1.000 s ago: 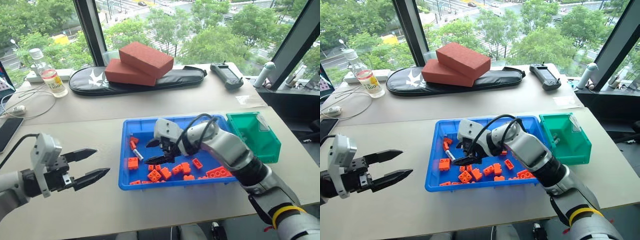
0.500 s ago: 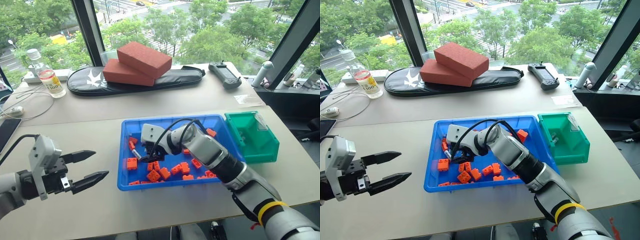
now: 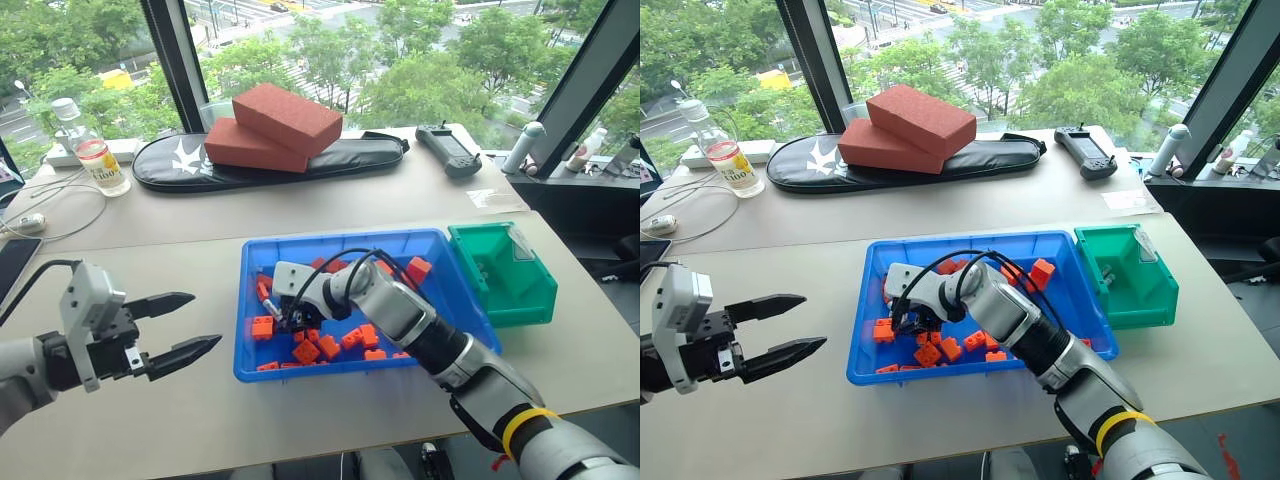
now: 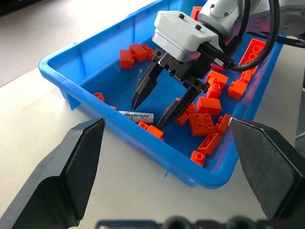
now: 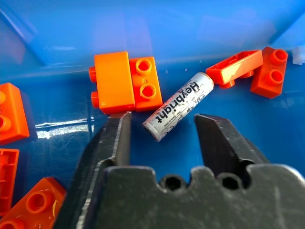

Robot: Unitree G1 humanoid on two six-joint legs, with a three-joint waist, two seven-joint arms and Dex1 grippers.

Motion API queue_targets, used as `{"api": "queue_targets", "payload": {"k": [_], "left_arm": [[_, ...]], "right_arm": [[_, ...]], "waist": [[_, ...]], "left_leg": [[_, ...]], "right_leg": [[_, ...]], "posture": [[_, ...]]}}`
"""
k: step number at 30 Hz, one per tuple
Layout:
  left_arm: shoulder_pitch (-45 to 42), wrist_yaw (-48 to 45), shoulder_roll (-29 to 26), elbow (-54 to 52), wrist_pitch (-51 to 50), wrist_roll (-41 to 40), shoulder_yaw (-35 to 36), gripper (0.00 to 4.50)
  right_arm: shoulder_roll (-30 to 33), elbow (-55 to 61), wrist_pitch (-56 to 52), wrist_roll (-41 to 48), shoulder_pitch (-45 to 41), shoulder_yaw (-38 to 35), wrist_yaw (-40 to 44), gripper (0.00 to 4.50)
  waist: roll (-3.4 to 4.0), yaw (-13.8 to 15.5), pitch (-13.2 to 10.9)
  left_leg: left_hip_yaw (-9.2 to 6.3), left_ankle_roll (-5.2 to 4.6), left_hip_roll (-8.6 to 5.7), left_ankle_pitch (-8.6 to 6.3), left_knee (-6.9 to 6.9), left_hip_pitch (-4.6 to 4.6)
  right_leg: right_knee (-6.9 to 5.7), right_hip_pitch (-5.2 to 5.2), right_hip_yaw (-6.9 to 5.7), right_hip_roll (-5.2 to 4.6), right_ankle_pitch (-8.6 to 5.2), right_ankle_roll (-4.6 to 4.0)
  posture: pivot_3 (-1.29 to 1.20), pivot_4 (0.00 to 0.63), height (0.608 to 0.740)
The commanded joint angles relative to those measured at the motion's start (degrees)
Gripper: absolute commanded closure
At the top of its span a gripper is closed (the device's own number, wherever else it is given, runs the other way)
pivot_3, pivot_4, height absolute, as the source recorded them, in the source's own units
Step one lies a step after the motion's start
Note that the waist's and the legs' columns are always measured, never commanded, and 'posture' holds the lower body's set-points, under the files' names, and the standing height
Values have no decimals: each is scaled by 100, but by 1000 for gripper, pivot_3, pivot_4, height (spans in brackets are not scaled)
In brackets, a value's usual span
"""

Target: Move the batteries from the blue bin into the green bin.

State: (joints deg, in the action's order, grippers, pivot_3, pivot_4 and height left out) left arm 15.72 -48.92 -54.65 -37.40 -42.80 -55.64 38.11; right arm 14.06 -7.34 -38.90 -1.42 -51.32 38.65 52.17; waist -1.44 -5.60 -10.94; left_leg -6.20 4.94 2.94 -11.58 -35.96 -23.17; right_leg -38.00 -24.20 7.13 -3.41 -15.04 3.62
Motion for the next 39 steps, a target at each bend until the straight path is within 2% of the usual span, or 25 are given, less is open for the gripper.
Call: {"api": "queue_targets", "payload": {"k": [1, 3, 10, 13, 17, 22, 25, 28, 31, 39], "left_arm": [[-64, 18, 12, -108, -2, -80, 23, 0], [-96, 26, 6, -95, 5, -74, -16, 0], [-210, 67, -2, -81, -1, -84, -122, 0], [-287, 36, -10, -52, 17, -96, -195, 0], [-697, -19, -75, -50, 46, -136, -670, 0], [-1281, -58, -26, -19, -36, -465, -1079, 0], [-1342, -310, -190, -115, 26, -258, -1354, 0], [-1354, -607, -270, -66, -13, -500, -1289, 0], [-1308, -811, -422, -66, 15, -387, -1274, 0], [-1326, -697, -391, -219, 49, -430, -1262, 0]], "right_arm": [[-10, -17, -13, -128, 65, -40, -22, 3754], [-1, -35, -48, -145, 79, -88, -51, 4273], [259, 365, -416, 16, 146, -652, -131, 4274], [669, 1174, -902, 440, 287, -1633, -147, 4274], [1205, 2408, -1785, 1451, 524, -3430, -73, 4274], [1640, 2898, -2431, 2201, 736, -4554, -171, 4274], [1941, 2879, -2474, 2352, 913, -4859, -266, 4274], [2256, 2639, -2359, 2435, 1055, -5154, -377, 4274], [2734, 2053, -2205, 2116, 1122, -5311, -694, 4274], [3960, 963, -1798, 1718, 1674, -5223, -832, 4274]], "waist": [[0, 0, 0], [0, -1, 0], [0, 15, 0], [-1, 46, -1], [0, 73, -2], [-2, 60, -1], [-1, 34, -1], [-1, 21, -2], [-1, 23, -2], [0, 34, -3]], "left_leg": [[0, 0, 0, 0, 0, 0], [0, 0, 0, 0, 0, 2], [0, 0, -1, 0, -1, 0], [-1, 0, -1, 0, -3, -8], [-1, 0, -1, 0, -1, -11], [-1, 0, -1, 0, 0, -2], [0, 0, -2, 0, -1, -3], [0, -1, -2, 0, -1, -8], [0, -1, -2, 0, -1, -9], [2, -1, -5, 0, 0, -12]], "right_leg": [[0, 0, 0, 0, 0, 0], [0, 1, 0, 0, 0, 0], [0, 2, 0, 0, 0, 0], [2, -1, -1, -1, 0, 1], [3, -4, -1, -2, -1, 1], [5, 3, 0, 0, -1, 2], [4, 3, 3, 0, -2, 3], [5, -1, 4, 0, -2, 3], [6, 0, 4, 0, -2, 3], [18, 1, 7, -2, -6, 10]], "posture": [[0, 150, 740], [0, 150, 740], [0, 150, 740], [0, 150, 740], [0, 150, 740], [0, 150, 740], [0, 150, 740], [0, 150, 740], [0, 150, 740], [0, 150, 740]]}}
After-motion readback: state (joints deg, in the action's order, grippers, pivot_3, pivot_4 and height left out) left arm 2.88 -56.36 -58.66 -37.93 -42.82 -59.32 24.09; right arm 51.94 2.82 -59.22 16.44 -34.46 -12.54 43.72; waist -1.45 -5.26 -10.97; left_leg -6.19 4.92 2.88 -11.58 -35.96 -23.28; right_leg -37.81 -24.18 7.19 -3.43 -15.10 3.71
